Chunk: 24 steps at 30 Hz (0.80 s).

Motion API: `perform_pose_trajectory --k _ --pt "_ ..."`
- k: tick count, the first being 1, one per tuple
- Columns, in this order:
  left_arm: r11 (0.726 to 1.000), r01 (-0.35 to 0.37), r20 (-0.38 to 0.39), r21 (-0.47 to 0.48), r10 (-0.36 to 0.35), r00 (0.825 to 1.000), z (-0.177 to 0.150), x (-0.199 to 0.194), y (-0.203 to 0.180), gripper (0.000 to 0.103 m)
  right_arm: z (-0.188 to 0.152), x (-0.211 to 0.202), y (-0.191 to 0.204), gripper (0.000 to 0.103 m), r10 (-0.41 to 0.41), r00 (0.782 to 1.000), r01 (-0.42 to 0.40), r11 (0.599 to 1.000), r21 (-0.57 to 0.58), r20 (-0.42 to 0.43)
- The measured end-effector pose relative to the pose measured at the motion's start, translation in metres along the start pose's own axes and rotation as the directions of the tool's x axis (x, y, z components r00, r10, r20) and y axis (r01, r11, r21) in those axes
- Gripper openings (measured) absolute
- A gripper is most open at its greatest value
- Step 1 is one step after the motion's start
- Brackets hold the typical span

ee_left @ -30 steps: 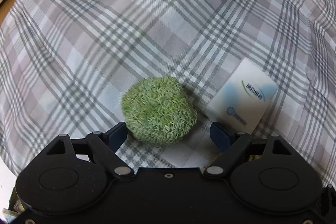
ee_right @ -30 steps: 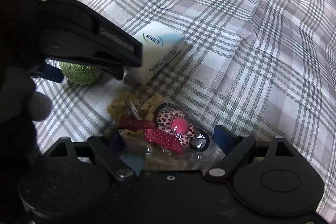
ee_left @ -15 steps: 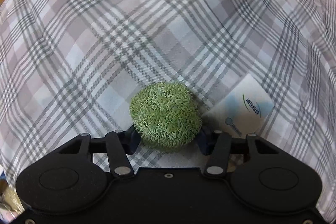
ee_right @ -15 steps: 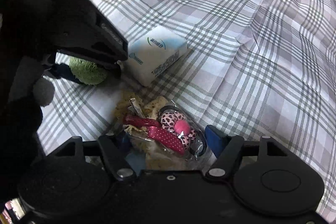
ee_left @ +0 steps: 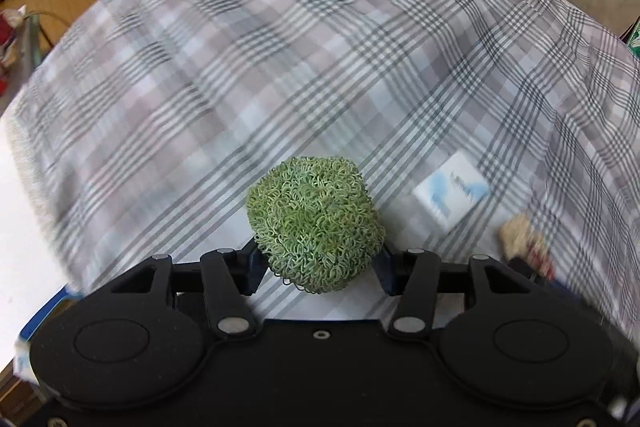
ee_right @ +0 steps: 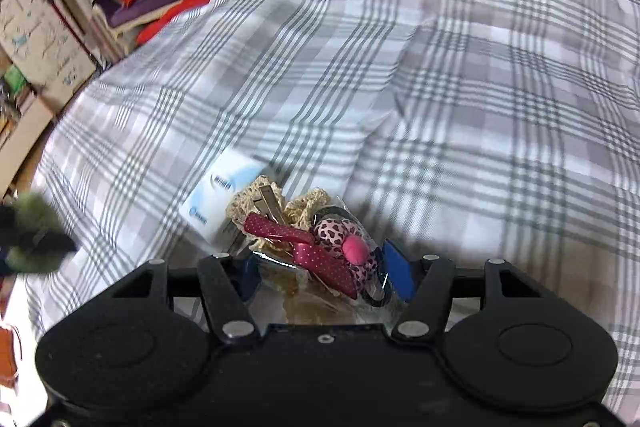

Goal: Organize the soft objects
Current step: 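Grasp the green scrubber ball with the left tool while the right grasps the bagged snack, then drop the scrubber ball into the tray with the left tool while the right drops the snack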

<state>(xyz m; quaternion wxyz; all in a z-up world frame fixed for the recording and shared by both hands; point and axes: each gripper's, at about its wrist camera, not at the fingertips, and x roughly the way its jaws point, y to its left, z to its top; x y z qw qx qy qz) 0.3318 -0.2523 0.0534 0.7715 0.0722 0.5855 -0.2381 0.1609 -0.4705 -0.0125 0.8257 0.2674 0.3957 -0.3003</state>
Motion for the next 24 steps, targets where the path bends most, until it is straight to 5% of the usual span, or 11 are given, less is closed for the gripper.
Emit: perform_pose_trajectory --k 13,18,24 --pt "0.980 -0.156 0.027 -0.121 0.160 0.987 -0.119 -0.081 0.148 0.052 -0.023 -0.054 0.030 0.062 0.103 0.982 -0.077 0.984 -0.160 0.161" --pt "0.956 -0.180 0.007 -0.231 0.186 0.982 -0.150 -0.078 0.206 0.052 -0.048 -0.100 0.060 0.062 0.218 0.950 -0.151 0.948 -0.281 0.223" --pt "0.936 -0.210 -0.017 -0.282 0.214 0.977 -0.161 -0.055 0.240 0.052 -0.095 -0.153 0.103 0.062 0.337 0.923 -0.220 0.860 -0.460 0.188"
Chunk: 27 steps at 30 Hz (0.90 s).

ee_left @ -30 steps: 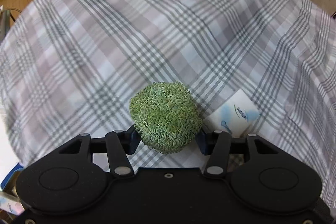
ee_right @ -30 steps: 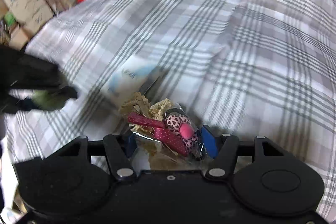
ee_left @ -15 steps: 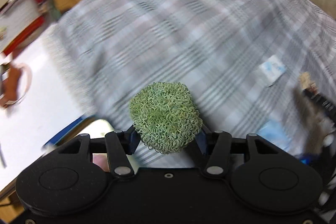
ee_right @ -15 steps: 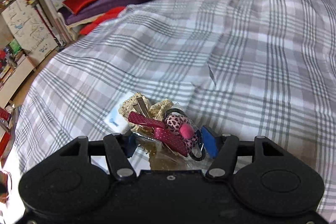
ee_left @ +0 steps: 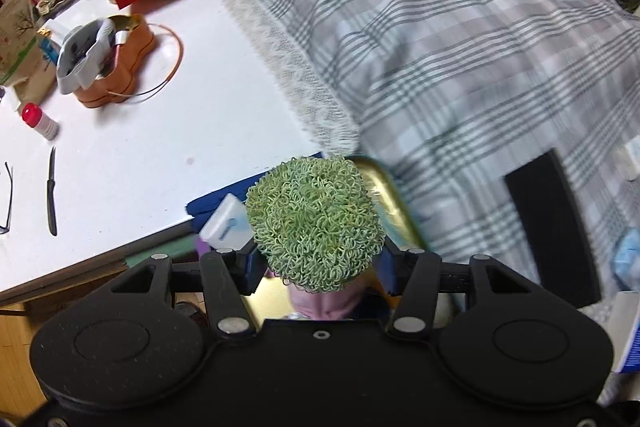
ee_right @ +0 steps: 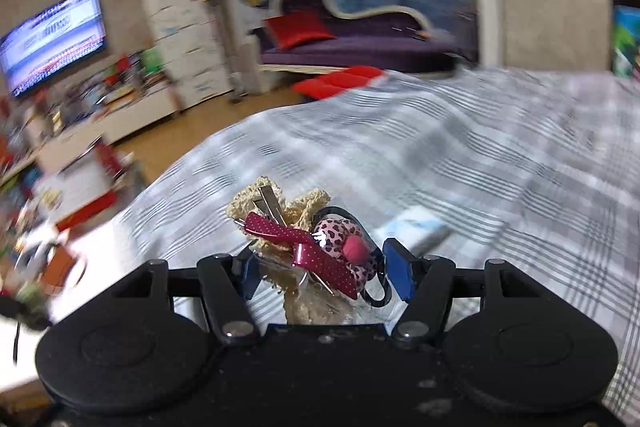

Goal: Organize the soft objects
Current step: 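Drop the scrubber ball into the tray with the left tool while the right drops the snack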

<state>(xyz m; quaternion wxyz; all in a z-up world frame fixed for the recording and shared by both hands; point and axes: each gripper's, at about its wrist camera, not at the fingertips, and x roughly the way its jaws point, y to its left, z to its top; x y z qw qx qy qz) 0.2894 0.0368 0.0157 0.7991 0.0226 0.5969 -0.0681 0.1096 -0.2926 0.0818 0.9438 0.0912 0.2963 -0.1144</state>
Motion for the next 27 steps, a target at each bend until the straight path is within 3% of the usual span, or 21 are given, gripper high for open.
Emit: perform_pose_trajectory --k 5,11,15,19,23,27 --pt "0.999 0.039 -0.030 -0.019 -0.040 0.999 -0.002 0.022 0.011 0.052 -0.015 -0.010 0.057 0.062 0.109 0.988 -0.122 0.987 -0.109 -0.113" --pt "0.999 0.020 -0.065 -0.032 -0.022 0.998 -0.005 0.049 0.021 0.052 -0.042 -0.004 0.113 0.062 0.224 0.926 -0.273 0.953 -0.131 -0.304" --pt "1.000 0.029 -0.080 -0.009 -0.029 0.996 -0.006 0.052 0.018 0.054 -0.069 -0.002 0.146 0.062 0.208 0.904 -0.285 0.944 -0.165 -0.374" --pt "0.999 0.047 -0.082 -0.001 -0.047 0.996 -0.008 0.050 0.013 0.056 -0.084 0.012 0.162 0.062 0.186 0.867 -0.279 0.950 -0.141 -0.462" --pt "0.999 0.054 -0.065 -0.008 -0.054 0.996 -0.008 0.045 0.011 0.064 -0.094 0.019 0.172 0.062 0.136 0.857 -0.245 0.956 -0.162 -0.496" --pt "0.999 0.036 -0.040 -0.014 -0.036 0.999 -0.007 0.042 0.012 0.065 -0.102 0.023 0.180 0.062 0.118 0.842 -0.242 0.955 -0.173 -0.526"
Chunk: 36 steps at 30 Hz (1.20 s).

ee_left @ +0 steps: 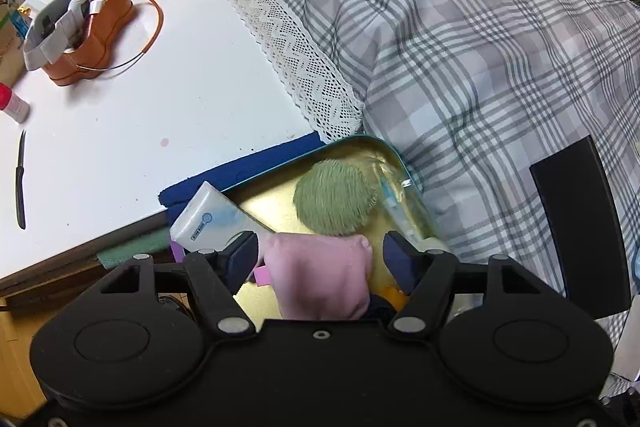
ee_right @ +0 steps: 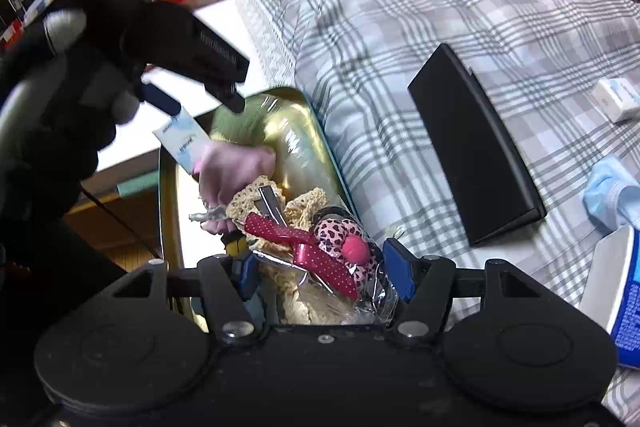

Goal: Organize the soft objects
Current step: 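Drop the scrubber ball into the tray with the left tool while the right drops the snack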

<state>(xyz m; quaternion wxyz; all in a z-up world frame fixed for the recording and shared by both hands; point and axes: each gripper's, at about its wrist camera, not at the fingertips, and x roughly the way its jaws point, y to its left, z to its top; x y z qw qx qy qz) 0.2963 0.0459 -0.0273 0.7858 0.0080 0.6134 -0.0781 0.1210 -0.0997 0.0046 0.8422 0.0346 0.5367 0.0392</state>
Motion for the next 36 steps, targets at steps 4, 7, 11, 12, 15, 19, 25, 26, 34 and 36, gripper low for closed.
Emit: perform_pose_trajectory --k 4,7,11,12,15,19,25,26,34,36 --pt "1.000 -0.014 -0.008 -0.014 0.014 1.000 -0.002 0.003 0.003 0.066 0.004 0.010 0.006 0.062 0.002 1.000 -0.002 1.000 -0.011 -0.015" --pt "1.000 -0.026 -0.006 -0.013 0.026 1.000 -0.003 0.005 0.001 0.065 0.009 0.019 0.009 0.062 0.011 1.000 -0.011 1.000 -0.015 -0.019" --pt "0.999 -0.033 0.002 -0.012 0.033 0.999 -0.004 0.004 -0.001 0.066 0.014 0.029 0.014 0.064 0.023 1.000 -0.023 1.000 -0.021 -0.004" --pt "0.999 -0.033 0.003 -0.011 0.033 0.999 -0.004 0.004 -0.001 0.066 0.015 0.031 0.015 0.067 0.026 1.000 -0.026 0.999 -0.019 -0.001" --pt "0.999 -0.032 0.005 -0.007 0.032 0.999 -0.005 0.004 -0.001 0.066 0.018 0.037 0.015 0.070 0.021 1.000 -0.021 1.000 -0.006 -0.008" --pt "1.000 -0.031 0.008 0.002 0.031 0.999 -0.007 0.005 -0.003 0.066 0.017 0.039 0.011 0.070 0.006 1.000 -0.006 1.000 0.005 -0.024" --pt "0.997 -0.066 0.043 0.031 0.064 0.997 -0.013 0.001 -0.011 0.067 0.013 0.038 0.006 0.070 -0.050 0.998 0.051 0.999 0.010 -0.029" --pt "0.997 -0.071 0.045 0.037 0.069 0.997 -0.015 0.001 -0.012 0.067 0.012 0.037 0.005 0.070 -0.062 0.998 0.063 0.998 0.012 -0.030" --pt "0.994 -0.064 0.039 0.088 0.061 0.997 -0.031 0.003 -0.024 0.067 0.004 0.037 -0.001 0.070 -0.136 0.989 0.137 0.991 0.012 -0.053" --pt "0.994 -0.056 0.035 0.097 0.053 0.998 -0.036 0.004 -0.026 0.067 0.002 0.037 -0.003 0.070 -0.147 0.987 0.148 0.989 0.011 -0.060"
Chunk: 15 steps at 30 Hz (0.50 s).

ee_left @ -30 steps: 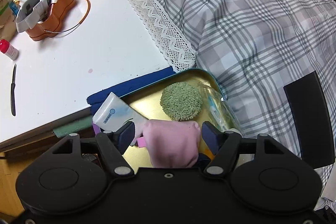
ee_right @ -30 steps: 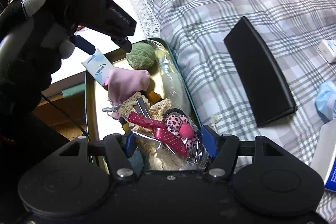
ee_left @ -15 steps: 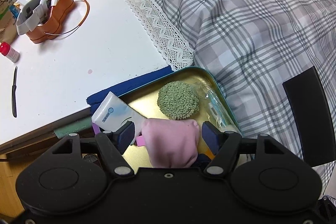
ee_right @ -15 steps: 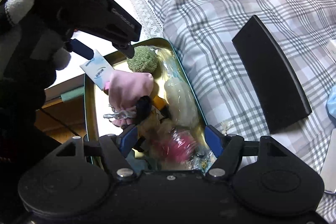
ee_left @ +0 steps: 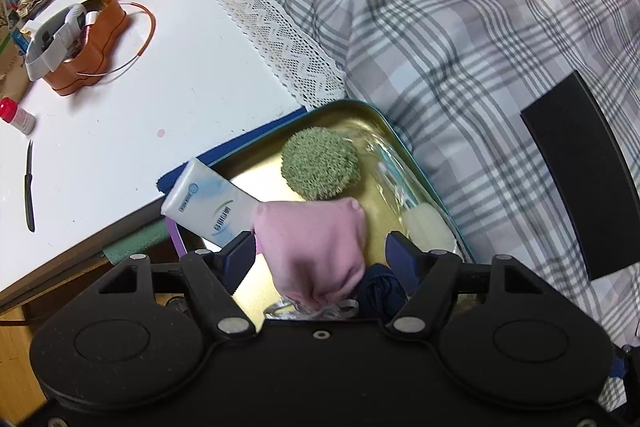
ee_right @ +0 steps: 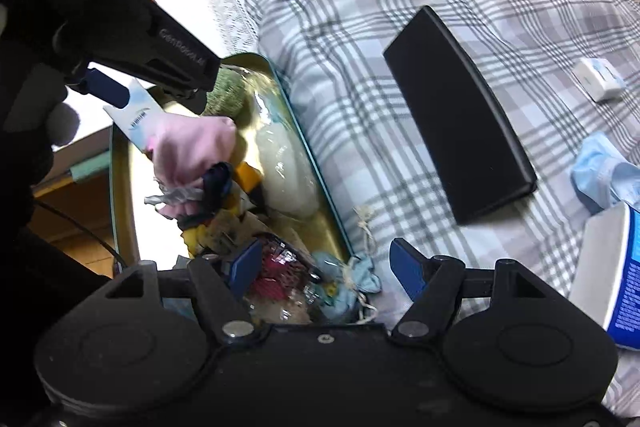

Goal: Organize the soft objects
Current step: 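Drop the scrubber ball into the tray with the left tool while the right drops the snack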

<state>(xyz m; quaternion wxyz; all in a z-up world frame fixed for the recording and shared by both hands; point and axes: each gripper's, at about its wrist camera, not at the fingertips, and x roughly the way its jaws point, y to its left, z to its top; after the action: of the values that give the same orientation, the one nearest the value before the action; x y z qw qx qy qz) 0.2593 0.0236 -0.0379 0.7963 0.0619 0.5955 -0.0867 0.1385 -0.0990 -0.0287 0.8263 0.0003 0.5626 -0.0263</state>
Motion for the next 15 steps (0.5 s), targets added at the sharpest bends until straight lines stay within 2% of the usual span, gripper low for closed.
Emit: perform_pose_trajectory --k 15 --pt "0.999 0.030 -0.013 0.026 -0.030 0.999 -0.027 0.002 -0.012 0.067 -0.014 -0.002 -0.011 0.070 -0.038 0.999 0.039 0.999 0.011 -0.022"
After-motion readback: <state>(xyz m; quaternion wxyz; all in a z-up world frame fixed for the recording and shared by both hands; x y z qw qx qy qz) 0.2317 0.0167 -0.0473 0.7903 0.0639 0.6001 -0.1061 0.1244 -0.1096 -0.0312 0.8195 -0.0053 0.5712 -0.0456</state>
